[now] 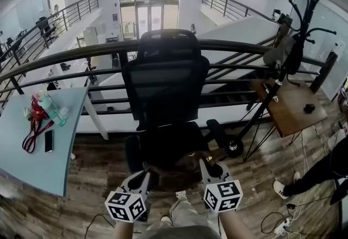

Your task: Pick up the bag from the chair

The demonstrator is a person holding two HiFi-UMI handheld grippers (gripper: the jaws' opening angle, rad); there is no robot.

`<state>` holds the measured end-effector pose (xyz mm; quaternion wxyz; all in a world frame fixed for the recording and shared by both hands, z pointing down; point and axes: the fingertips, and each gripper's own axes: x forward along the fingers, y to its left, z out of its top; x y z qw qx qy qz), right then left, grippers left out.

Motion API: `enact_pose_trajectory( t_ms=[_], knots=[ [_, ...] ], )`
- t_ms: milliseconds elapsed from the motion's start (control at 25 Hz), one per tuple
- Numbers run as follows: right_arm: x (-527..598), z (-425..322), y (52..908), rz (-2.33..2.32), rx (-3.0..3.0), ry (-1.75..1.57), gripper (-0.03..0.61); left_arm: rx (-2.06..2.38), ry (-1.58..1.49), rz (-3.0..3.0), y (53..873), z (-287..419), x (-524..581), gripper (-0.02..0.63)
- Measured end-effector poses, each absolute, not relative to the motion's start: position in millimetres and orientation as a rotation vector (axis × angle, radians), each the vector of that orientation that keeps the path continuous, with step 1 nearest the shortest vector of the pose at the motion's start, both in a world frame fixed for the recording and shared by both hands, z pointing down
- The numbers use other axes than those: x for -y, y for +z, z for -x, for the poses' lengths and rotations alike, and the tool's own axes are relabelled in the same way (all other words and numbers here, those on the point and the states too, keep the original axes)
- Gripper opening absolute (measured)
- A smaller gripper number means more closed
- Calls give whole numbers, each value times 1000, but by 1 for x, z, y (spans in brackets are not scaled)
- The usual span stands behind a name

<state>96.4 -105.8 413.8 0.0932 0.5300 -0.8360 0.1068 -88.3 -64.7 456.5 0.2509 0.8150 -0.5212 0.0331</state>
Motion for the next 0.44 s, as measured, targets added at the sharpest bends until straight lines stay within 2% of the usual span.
enact_pose_trajectory(
  t_ms=[440],
  knots=[
    [109, -92, 409, -1576, 2496, 314, 25, 1425, 75, -2222, 453, 90, 69, 18]
  ],
)
